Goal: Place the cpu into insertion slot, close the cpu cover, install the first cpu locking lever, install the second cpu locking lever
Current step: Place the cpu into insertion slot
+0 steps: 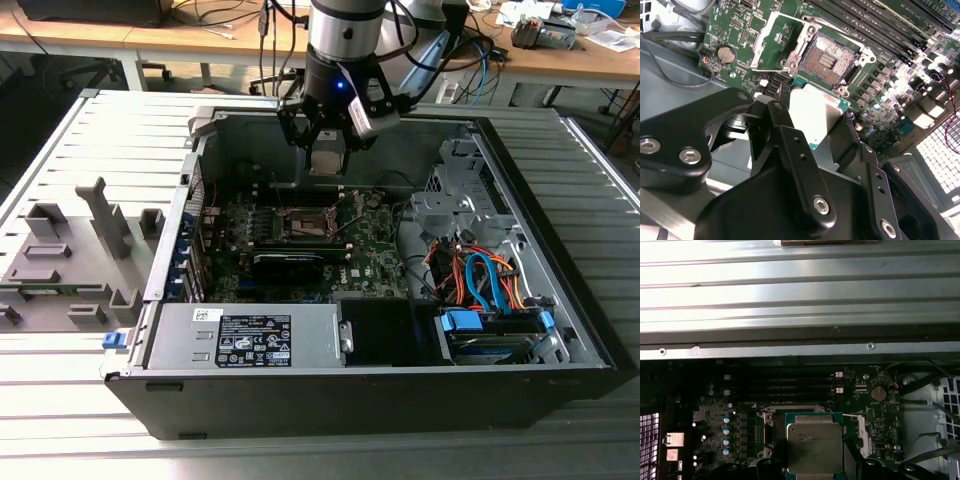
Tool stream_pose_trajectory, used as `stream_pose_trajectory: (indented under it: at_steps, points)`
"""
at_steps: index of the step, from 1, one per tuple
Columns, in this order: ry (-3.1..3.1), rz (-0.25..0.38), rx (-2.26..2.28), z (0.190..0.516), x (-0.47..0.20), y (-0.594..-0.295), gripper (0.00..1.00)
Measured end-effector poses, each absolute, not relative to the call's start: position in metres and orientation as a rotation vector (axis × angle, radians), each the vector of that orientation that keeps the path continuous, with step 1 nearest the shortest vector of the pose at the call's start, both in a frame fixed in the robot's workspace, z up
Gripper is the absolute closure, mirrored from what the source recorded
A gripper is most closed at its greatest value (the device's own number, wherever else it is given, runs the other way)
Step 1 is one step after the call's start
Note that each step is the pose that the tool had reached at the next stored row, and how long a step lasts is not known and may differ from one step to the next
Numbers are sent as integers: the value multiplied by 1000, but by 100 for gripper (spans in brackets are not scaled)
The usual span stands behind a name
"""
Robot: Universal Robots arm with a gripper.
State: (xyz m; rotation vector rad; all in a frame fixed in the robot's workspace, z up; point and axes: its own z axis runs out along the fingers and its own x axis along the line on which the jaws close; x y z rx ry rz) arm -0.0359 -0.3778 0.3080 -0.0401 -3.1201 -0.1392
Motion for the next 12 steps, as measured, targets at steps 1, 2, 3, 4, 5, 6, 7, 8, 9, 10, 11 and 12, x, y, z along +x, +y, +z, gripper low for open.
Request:
stream_pose_trajectory:
  at_steps: [1,2,3,4,5,6,7,8,9,10,11,12]
  points:
    - [-3120,-139,-40,308,-36,-378,46]
    - [-3120,-139,-40,308,-36,-378,46]
    - [-3120,-139,-40,307,-36,-378,46]
    - [-3120,-139,-40,307,-36,-378,46]
    - [-3120,-139,-40,307,-36,-378,46]
    - [-3120,-139,-40,307,-36,-378,46]
    - [-3120,-139,-40,307,-36,-379,46]
    - [-3120,-139,-40,307,-36,-379,46]
    - [-3120,-139,-40,306,-36,-379,46]
    - [-3120,-139,-40,306,-36,-379,46]
    - [-3120,-139,-40,306,-36,-379,46]
    - [-3120,-139,-40,306,-36,-379,46]
